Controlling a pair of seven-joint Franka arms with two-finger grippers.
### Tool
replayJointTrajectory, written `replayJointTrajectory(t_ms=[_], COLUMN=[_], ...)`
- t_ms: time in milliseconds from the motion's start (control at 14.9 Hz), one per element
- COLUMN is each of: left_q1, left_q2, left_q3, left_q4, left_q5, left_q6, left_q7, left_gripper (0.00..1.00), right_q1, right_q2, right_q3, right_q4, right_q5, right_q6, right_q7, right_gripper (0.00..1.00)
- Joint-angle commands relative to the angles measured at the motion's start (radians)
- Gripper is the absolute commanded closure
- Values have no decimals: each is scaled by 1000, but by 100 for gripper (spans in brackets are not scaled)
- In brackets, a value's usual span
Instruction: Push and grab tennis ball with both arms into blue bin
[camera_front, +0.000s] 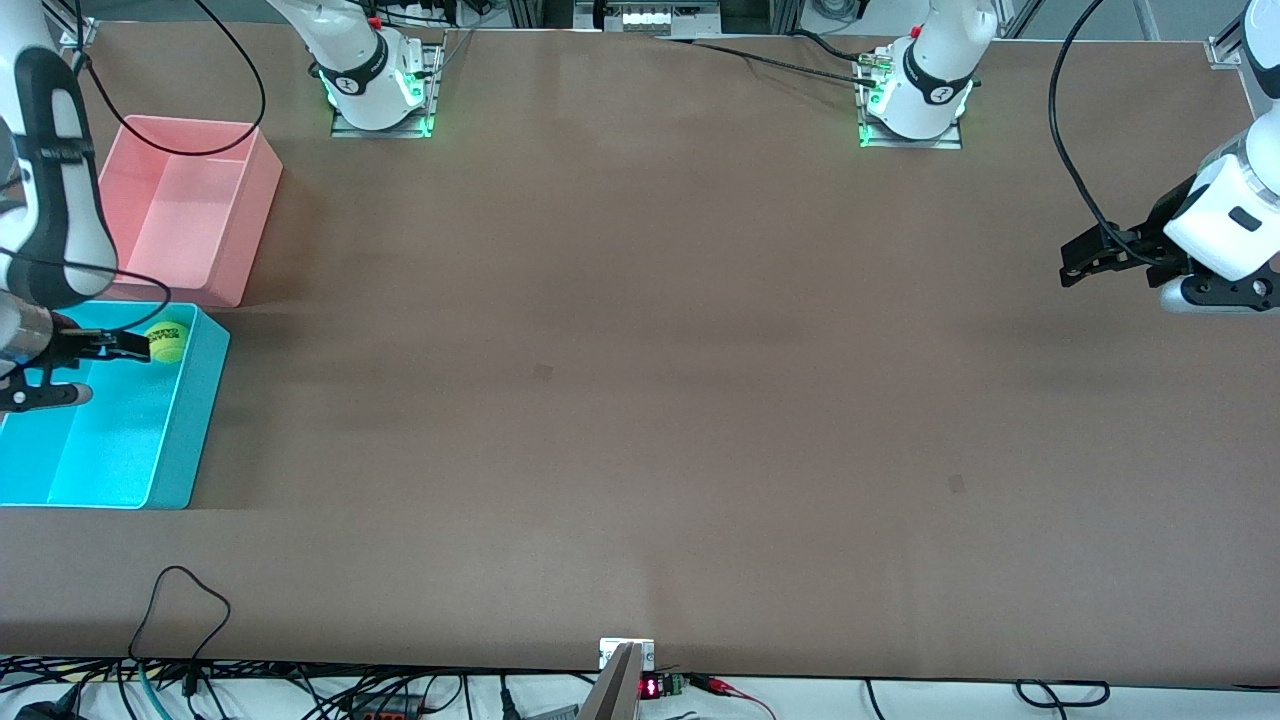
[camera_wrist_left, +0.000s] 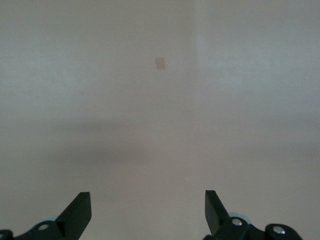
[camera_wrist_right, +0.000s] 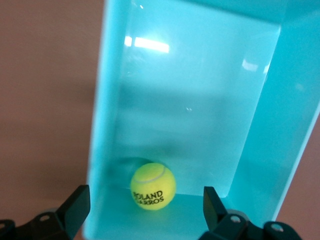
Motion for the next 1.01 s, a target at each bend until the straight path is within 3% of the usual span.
replayJointTrajectory(t_ms=[0, 202, 471, 740, 942], left_q1=[13, 13, 16, 14, 14], left_q2=[-16, -16, -16, -16, -16], left_q3=[-11, -11, -11, -11, -11], left_q4=[-4, -4, -6, -4, -4], left_q5=[-2, -2, -2, -2, -2], left_q6=[-11, -11, -11, -11, -11], left_q7=[5, 5, 5, 5, 5], left_gripper=[0, 0, 0, 0, 0], right_q1=[11, 77, 190, 218, 224], right_q2=[-122, -221, -323, -308, -308], right_q3=[94, 146, 153, 168, 168], right_q4=[-6, -3, 34, 195, 239], right_q5=[18, 34, 129, 136, 126], right_q6=[-84, -168, -308, -507, -544], right_q7=[-8, 16, 177, 315, 314], right_gripper=[0, 0, 0, 0, 0])
